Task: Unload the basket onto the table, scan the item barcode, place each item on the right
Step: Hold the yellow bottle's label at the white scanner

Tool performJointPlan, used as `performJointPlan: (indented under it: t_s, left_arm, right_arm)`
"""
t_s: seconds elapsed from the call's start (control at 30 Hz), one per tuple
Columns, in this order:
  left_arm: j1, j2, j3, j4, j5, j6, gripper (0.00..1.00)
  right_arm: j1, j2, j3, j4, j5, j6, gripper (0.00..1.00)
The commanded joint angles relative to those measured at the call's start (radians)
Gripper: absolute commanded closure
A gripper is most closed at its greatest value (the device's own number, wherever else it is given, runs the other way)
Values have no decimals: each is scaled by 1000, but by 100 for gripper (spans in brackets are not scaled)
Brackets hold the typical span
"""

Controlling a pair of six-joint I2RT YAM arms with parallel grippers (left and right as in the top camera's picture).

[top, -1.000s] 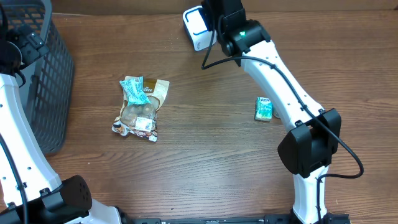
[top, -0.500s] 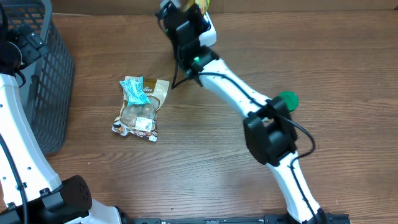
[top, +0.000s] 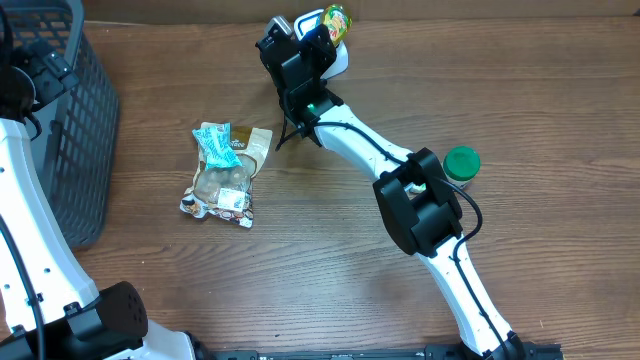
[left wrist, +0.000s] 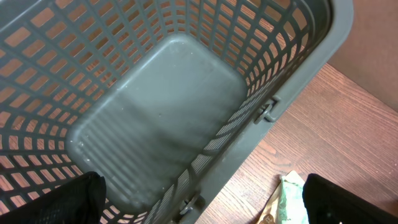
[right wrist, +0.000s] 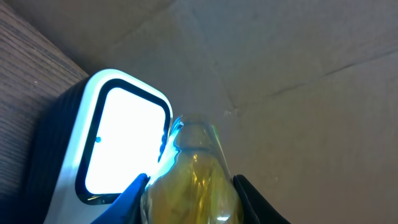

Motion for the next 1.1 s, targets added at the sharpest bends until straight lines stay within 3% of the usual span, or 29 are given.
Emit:
performJointPlan:
  t_s: [0.0,0.3,0.57,0.73,0.87,1.07]
  left_arm:
    - [-2,3,9,4,-3,18,0]
    - [-2,3,9,4,-3,18,0]
    - [-2,3,9,4,-2,18,1]
    - [-2,3,9,4,-3,18,0]
    - [-2,3,9,4,-3,18,0]
    - [-2,3,9,4,-3,18,0]
  right_arm:
    - [-2,-10,30,23,26,-2,96]
    - [-2,-26,30,22,33,37,96]
    - [-1,-148,30,-29,43,66,96]
    - [-1,-247,30,-253,11,234,96]
    - [-17,-331,30,-560,-139,480,96]
    - [-79,-397,30,-875,-331,782,96]
